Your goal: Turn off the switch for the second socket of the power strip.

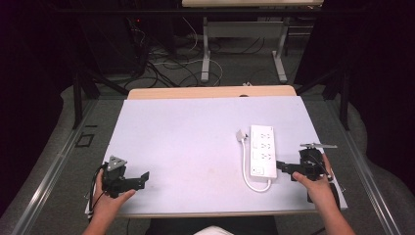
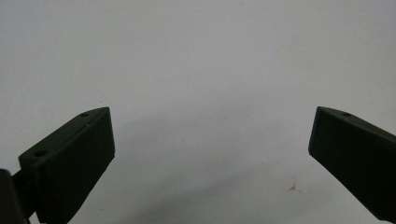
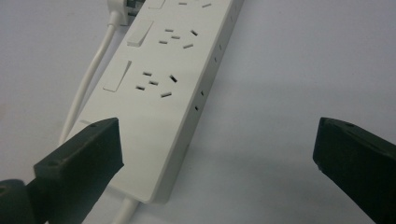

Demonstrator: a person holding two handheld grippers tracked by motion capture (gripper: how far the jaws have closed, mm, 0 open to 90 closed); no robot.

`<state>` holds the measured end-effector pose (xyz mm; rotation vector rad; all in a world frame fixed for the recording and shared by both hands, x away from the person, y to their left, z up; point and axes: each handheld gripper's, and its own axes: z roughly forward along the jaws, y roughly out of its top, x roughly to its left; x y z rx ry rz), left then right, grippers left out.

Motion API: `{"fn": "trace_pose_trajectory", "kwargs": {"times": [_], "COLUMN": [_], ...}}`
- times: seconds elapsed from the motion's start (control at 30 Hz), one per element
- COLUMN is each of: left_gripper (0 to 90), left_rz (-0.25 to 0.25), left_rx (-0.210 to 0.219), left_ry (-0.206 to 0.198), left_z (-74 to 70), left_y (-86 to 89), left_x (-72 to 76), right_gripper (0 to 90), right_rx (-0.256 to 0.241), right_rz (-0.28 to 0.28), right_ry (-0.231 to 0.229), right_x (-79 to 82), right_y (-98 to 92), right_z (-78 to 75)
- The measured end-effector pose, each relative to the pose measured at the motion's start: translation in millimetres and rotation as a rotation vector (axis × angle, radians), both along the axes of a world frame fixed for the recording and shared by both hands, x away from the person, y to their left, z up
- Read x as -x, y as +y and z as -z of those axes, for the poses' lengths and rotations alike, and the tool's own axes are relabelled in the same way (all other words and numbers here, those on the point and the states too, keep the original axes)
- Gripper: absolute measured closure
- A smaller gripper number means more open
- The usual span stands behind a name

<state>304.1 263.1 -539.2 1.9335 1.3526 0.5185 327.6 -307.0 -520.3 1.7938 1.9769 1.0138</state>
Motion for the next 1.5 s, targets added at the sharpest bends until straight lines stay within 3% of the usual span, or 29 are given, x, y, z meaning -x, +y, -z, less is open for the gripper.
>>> {"fn": "trace_pose_trajectory", "kwargs": {"times": [0.53,0.73,1.0,1.5], "left_gripper": [0.5,0.5,0.5,0.5], "left_rz": [0.008,0.010,0.012,0.012], "left_rx": [-0.004,-0.004,-0.006,-0.004], "left_ry": [0.004,0.008,0.010,0.012], "left_z": [0.3,0.5,0.9,0.3], "left_y": [0.4,0.5,-0.1,-0.3], "left_x": [-0.1,-0.3,-0.5,-0.6], "right_gripper": [2.3,2.3,2.4,3.4], "right_rx": [0.000,-0.002,0.002,0.007], "right_rz": [0.025,0.061,0.087,0.126], "right_ry": [0.012,-0.011,-0.037,-0.036], "right_x": [4.4,4.7,5.9,6.8], "right_y": [-12.8,-18.3,-24.8,-33.4], "right_z": [20.6,27.3,29.3,33.0]}}
